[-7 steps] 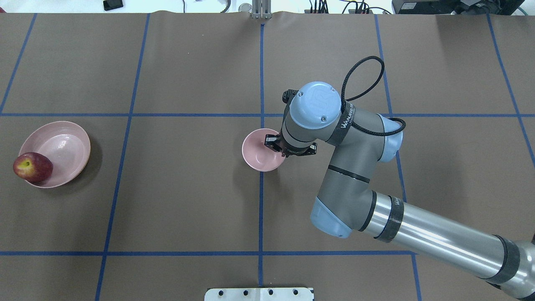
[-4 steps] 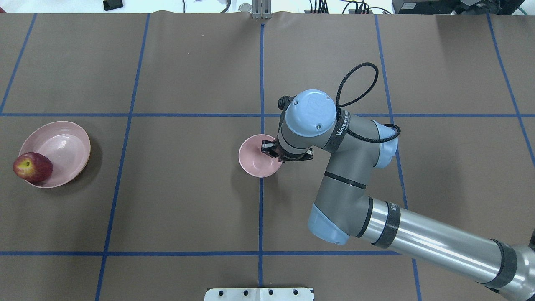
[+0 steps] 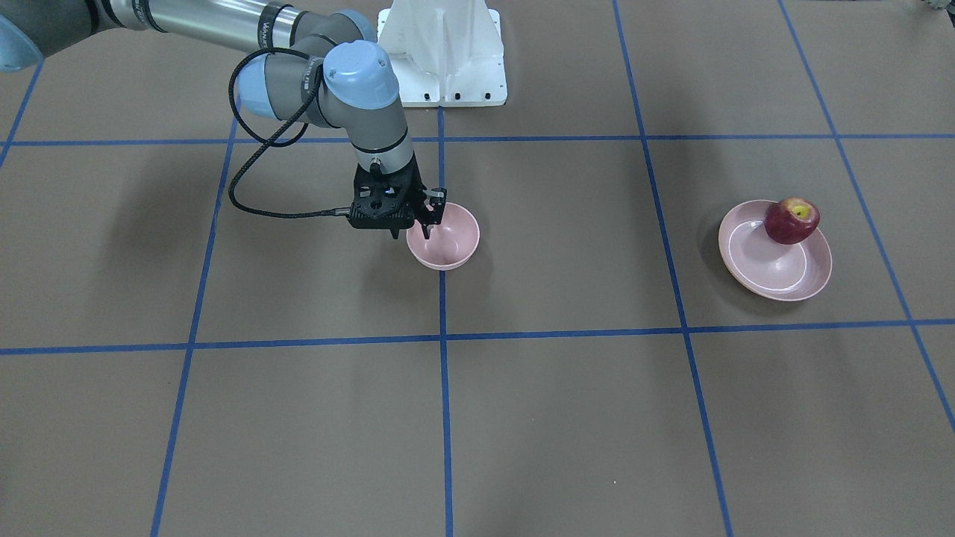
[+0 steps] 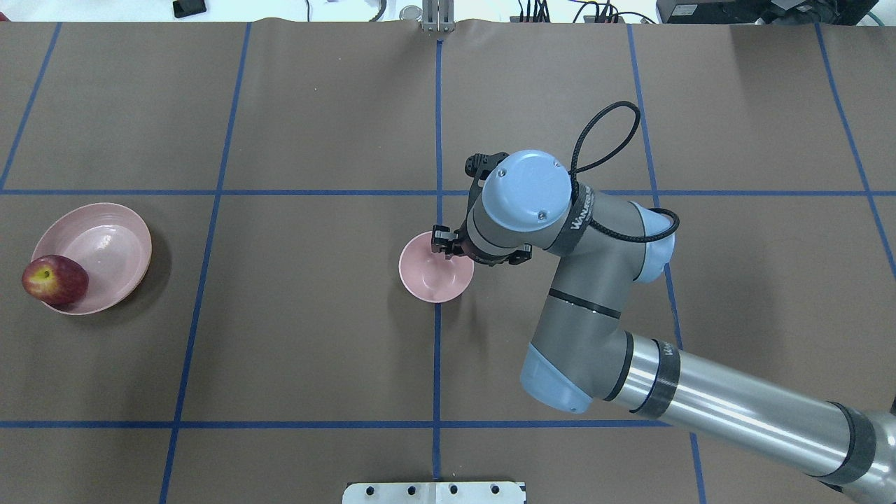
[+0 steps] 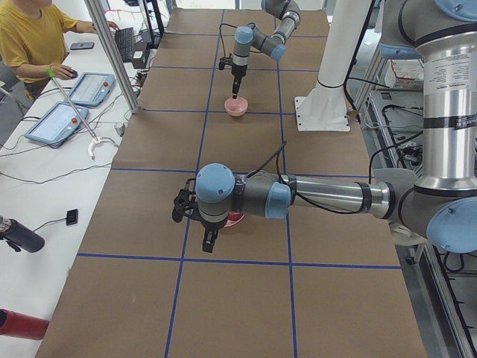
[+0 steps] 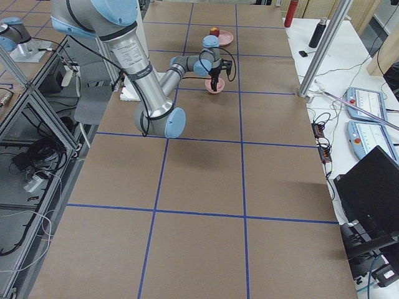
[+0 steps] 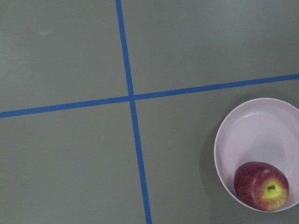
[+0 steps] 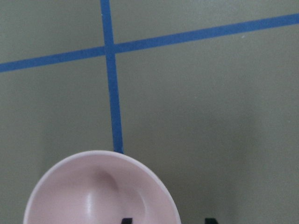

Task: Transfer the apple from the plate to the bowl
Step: 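Open the right gripper and withdraw it away from the bowl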

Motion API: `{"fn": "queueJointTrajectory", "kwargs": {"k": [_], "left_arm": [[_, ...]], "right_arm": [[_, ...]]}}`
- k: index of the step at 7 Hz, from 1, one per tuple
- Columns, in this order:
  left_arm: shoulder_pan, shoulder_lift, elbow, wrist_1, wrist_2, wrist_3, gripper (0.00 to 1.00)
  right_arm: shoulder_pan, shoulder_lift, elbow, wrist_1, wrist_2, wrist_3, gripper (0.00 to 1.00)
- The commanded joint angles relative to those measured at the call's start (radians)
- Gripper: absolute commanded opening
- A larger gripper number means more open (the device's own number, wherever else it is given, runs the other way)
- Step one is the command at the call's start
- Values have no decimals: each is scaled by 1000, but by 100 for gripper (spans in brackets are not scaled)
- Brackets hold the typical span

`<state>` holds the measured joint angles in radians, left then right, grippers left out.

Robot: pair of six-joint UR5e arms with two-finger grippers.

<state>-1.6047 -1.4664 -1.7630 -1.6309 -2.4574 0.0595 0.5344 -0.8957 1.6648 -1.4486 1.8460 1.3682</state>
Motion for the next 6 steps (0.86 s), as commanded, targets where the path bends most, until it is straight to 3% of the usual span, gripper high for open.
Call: {"fn": "queueJointTrajectory", "kwargs": {"k": [1,4,6], "left_arm": [[2,-9,-38,-1,0,-3,98],[143,-112,-58,5,37,-137,98],[186,-132,-56,3,43,-197,98]], "right_arm": [[163,-15,120,-125,144,-100,100],[504,-228,199,-162,403,-523,100],[664,-464,249,-162,453,-836,100]]}}
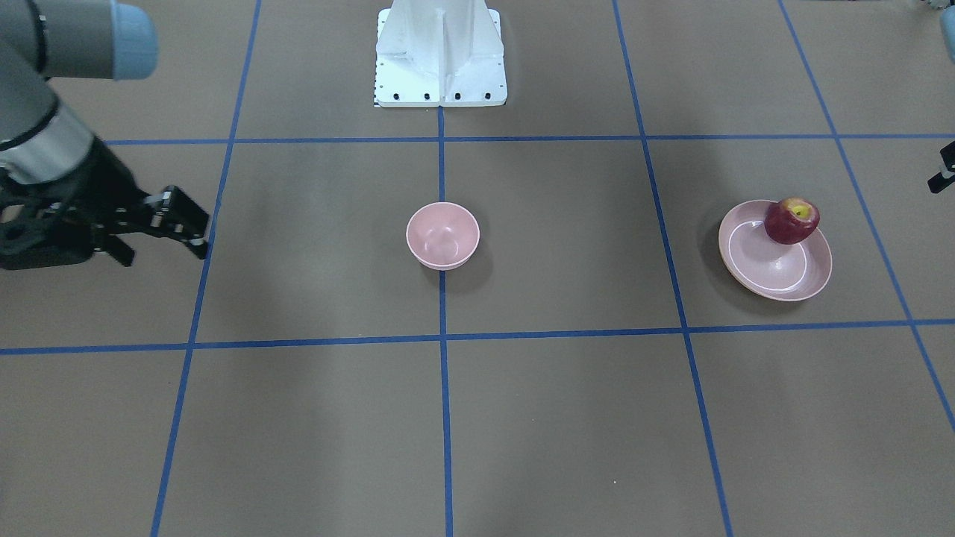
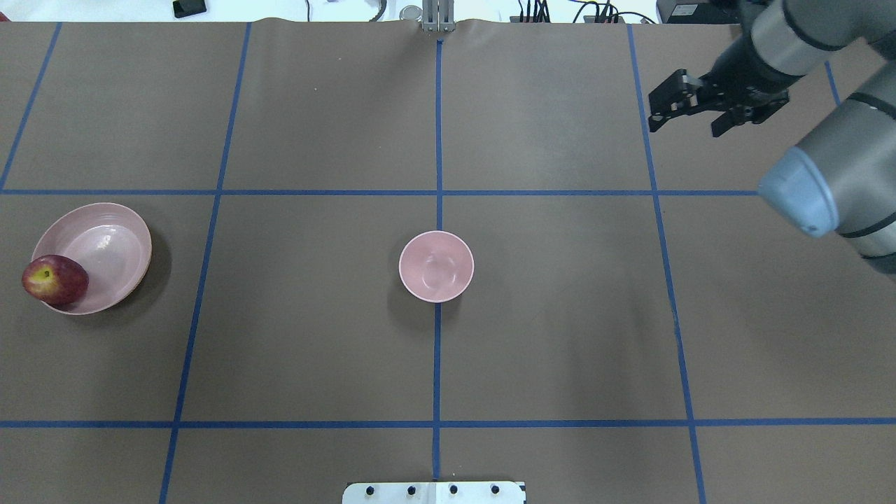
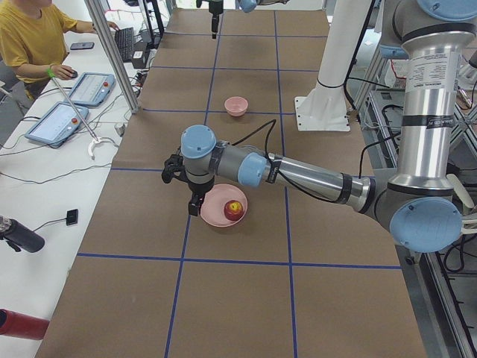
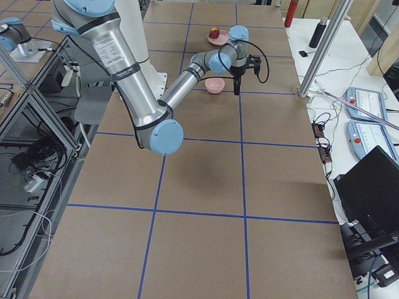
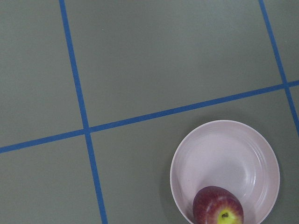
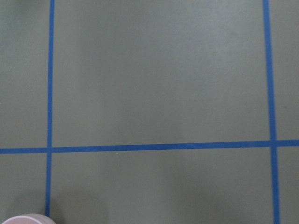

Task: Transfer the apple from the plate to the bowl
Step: 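Open the right gripper and withdraw it away from the bowl, then lower the left gripper over the red apple on the pink plate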

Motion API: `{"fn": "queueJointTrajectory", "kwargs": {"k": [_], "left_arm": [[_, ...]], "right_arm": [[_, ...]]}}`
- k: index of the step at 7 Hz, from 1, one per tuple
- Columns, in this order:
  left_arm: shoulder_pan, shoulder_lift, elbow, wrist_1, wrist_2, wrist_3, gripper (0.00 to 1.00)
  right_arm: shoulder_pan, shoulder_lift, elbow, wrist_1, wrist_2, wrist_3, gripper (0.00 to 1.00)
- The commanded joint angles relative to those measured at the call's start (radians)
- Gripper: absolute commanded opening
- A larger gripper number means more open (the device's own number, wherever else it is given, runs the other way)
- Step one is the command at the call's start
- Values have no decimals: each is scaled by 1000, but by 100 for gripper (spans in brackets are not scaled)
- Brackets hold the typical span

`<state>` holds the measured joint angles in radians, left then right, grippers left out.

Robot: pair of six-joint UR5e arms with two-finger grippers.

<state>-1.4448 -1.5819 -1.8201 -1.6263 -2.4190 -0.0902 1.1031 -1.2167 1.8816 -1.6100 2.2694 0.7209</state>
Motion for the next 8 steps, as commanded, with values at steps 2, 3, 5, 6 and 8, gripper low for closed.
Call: {"fn": "queueJointTrajectory", "kwargs": {"k": [2,3,5,6,8], "left_arm": [[41,-24,4,-1,33,-104,98],[52,-24,7,-1,41,-106,98],[110,-14,8,-42,99,-123,98],[153,14,7,-126,101,-191,98],[272,130,7,-383,132,-393,98]], "right_arm": [[267,-365,30,-1,30,-562,100],[362,-427,-7,-2,29,-728,100],[437,-522,-42,-1,18,-872,100],[452,-549,-42,7,16,-874,100],[454,-561,-42,9,15,-873,100]]}}
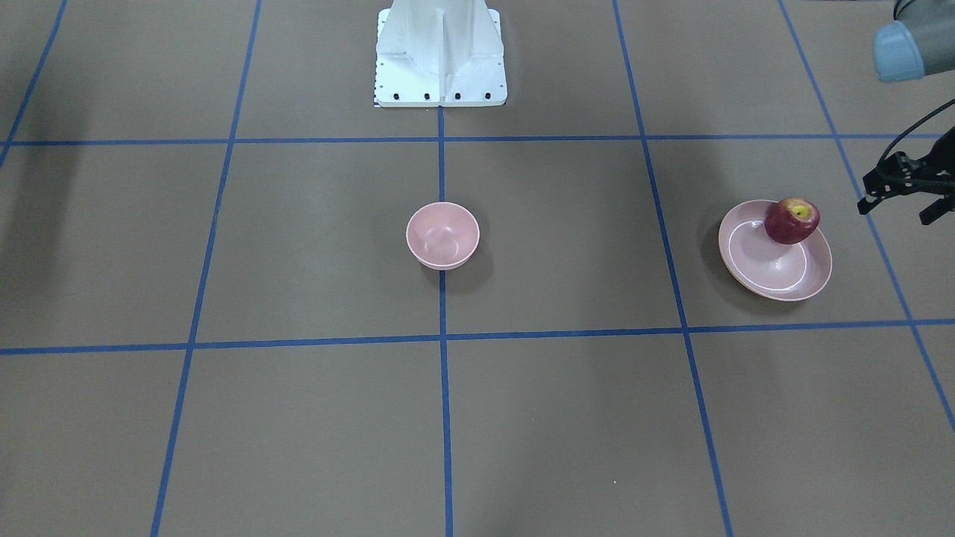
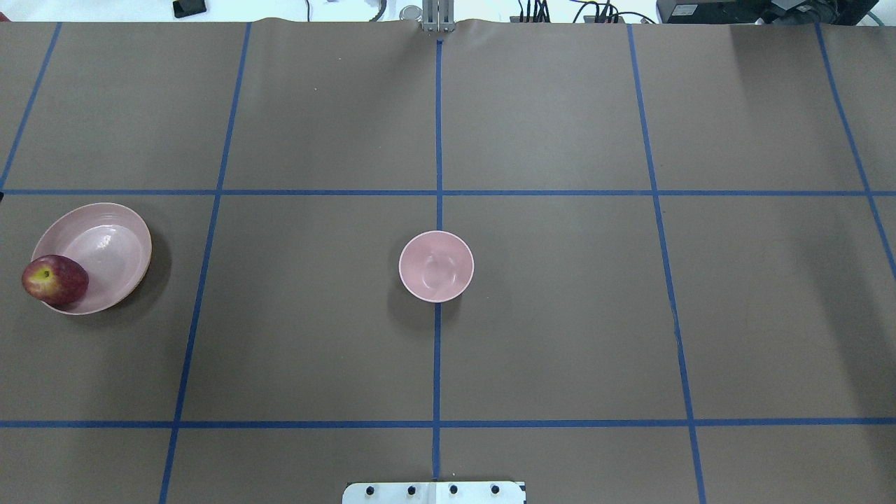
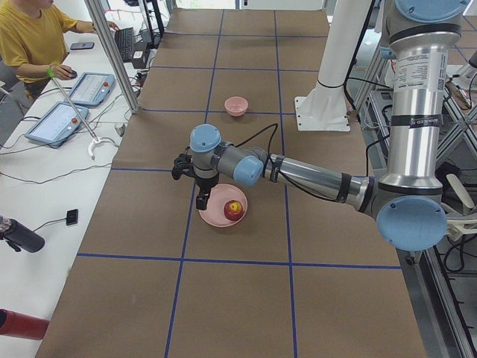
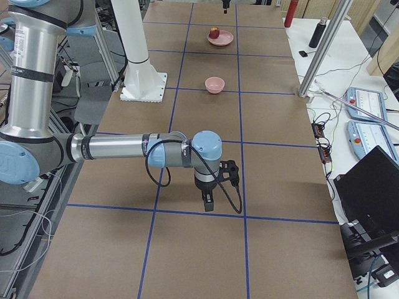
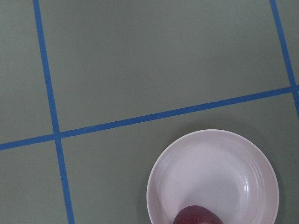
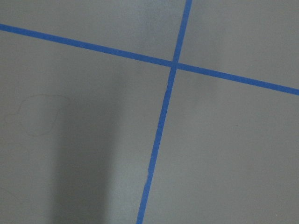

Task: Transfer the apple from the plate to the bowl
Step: 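Lower the left gripper over the red apple on the pink plate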

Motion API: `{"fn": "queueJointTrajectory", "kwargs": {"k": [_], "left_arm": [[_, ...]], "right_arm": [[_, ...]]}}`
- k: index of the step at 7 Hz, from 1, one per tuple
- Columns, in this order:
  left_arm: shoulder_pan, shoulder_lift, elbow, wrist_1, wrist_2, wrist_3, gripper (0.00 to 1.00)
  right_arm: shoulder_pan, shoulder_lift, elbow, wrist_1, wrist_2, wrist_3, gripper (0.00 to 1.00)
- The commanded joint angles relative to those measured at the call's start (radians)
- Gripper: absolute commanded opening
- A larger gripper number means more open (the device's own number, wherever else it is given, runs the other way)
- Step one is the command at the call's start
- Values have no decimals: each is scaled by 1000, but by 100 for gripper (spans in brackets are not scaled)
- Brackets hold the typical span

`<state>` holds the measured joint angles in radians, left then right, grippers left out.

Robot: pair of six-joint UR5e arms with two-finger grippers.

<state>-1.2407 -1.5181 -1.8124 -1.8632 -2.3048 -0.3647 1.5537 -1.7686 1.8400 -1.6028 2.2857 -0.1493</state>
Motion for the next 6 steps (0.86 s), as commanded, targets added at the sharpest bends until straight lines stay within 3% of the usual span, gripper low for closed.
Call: {"fn": "queueJointTrajectory", "kwargs": {"k": [1,3,6], "left_arm": [[128,120,-1,-241,57,-199,98],[238,164,-1,-341,119,-323,98],[271,161,1,-340,195,-333,98]], "right_arm": [[5,-9,-1,3,-2,-3,100],[3,-21,1,3,0,-1,100],[3,-23,1,3,1,2,100]]}}
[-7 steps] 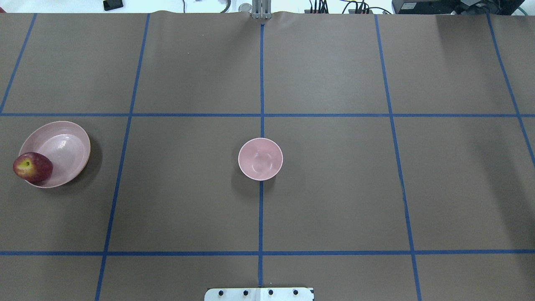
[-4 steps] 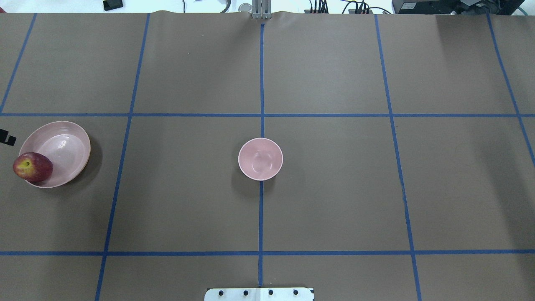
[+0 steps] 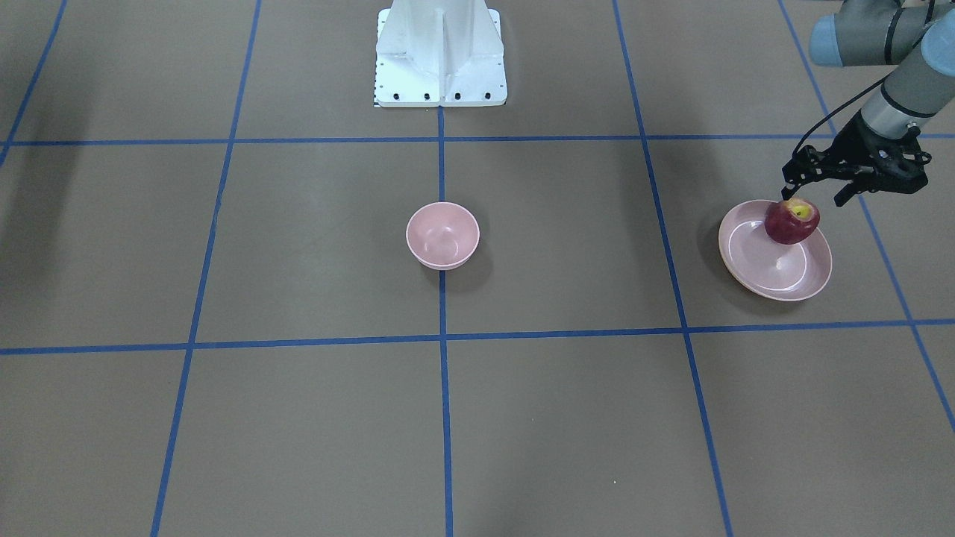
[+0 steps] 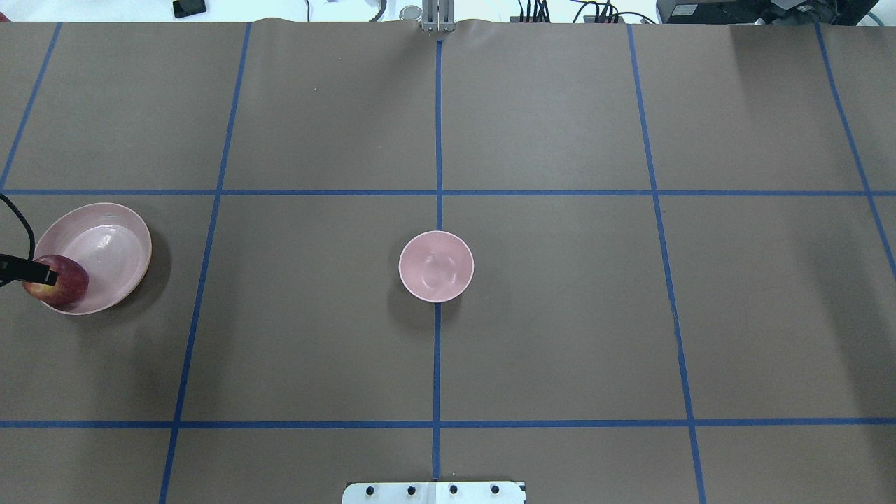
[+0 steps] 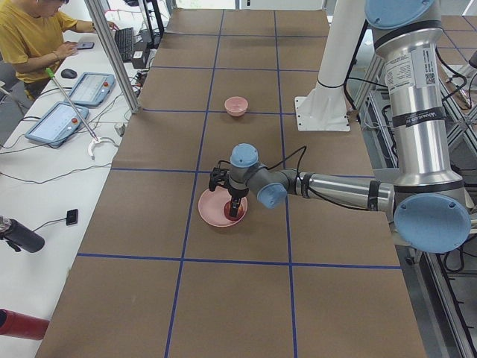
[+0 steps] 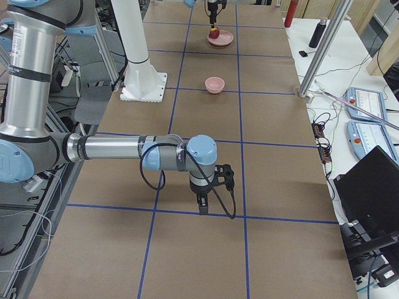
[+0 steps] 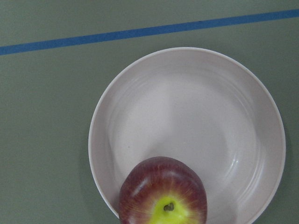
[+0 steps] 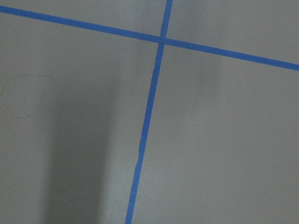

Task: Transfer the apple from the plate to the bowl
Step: 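Lower the left gripper over the red apple on the pink plate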

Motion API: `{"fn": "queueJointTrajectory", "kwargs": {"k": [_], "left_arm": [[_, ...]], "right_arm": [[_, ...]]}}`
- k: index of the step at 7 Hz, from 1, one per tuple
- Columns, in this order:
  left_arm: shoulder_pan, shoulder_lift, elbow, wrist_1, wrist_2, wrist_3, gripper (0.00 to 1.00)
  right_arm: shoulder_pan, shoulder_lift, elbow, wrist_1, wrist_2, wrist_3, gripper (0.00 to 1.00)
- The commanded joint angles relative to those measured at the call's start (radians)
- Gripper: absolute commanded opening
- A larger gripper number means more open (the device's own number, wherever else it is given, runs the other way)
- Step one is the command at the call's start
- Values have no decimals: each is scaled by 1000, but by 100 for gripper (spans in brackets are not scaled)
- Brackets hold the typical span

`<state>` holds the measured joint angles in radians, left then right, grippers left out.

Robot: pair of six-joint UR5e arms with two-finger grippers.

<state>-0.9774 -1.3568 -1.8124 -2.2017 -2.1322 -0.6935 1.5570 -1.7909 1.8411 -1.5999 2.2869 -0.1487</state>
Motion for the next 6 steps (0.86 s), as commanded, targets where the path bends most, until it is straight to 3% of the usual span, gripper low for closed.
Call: {"fn": "queueJointTrajectory", "kwargs": {"k": [1,6], "left_arm": [[8,-8,5,2,27,-4,98],[38,-54,71,2,37,-1,98]], "right_arm": [[0,-1,0,0,2,4,100],[0,-1,-6,0,2,9,100]]}}
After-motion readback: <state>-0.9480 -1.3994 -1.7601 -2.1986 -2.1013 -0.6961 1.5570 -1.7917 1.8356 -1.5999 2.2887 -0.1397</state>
